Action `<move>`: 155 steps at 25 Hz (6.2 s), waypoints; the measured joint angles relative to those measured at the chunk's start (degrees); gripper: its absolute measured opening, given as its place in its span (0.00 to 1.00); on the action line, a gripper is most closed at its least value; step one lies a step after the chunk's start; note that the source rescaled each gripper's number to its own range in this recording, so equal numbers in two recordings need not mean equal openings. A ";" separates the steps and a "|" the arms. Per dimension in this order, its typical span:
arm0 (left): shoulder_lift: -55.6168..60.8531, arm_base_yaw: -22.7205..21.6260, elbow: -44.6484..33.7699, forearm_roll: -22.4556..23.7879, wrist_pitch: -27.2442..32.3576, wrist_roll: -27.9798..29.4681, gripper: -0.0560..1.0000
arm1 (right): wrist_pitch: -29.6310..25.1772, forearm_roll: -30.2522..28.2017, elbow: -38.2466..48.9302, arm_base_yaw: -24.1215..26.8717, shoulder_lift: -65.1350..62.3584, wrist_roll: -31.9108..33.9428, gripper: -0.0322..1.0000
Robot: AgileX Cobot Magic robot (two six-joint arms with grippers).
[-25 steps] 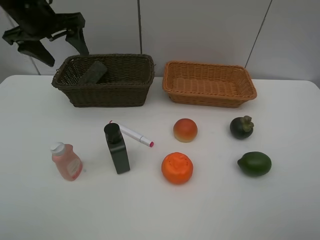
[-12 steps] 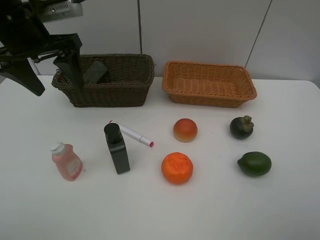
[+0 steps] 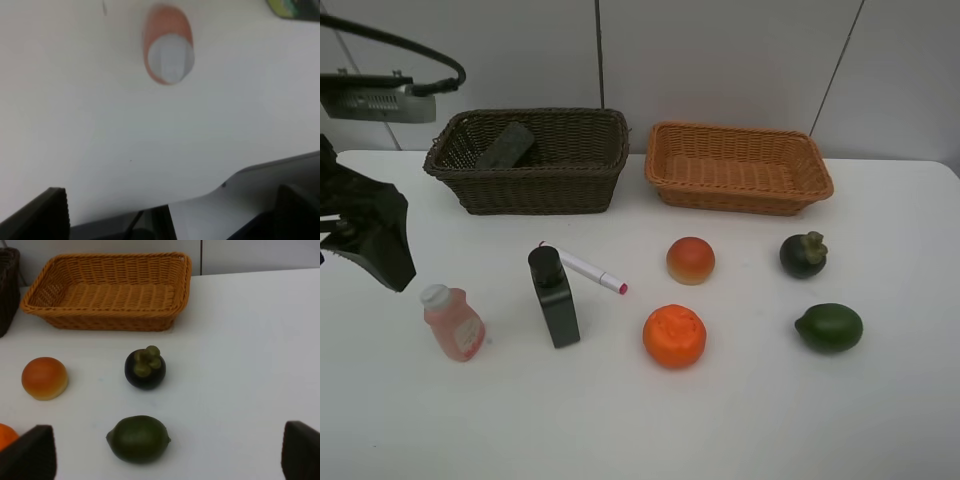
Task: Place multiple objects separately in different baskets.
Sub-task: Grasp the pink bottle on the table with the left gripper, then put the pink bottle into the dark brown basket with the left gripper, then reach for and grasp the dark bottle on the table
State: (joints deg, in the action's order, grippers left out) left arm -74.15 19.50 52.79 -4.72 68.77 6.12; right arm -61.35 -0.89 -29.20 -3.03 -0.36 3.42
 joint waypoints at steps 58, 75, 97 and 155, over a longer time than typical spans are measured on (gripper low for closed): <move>-16.40 0.08 6.49 -1.45 -18.32 2.58 0.30 | 0.00 0.00 0.00 0.00 0.00 0.00 1.00; -45.42 -0.10 45.09 0.39 -37.26 4.16 0.31 | 0.00 0.00 0.00 0.00 0.00 0.00 1.00; -39.58 0.07 53.98 -7.37 -0.08 13.23 1.00 | 0.00 0.00 0.00 0.00 0.00 0.00 1.00; -46.57 15.86 27.46 -2.02 -3.55 24.07 0.64 | 0.00 0.00 0.00 0.00 0.00 0.00 1.00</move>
State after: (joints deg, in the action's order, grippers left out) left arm -120.71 35.36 80.25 -6.74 65.22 30.19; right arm -61.35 -0.89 -29.20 -3.03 -0.36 3.42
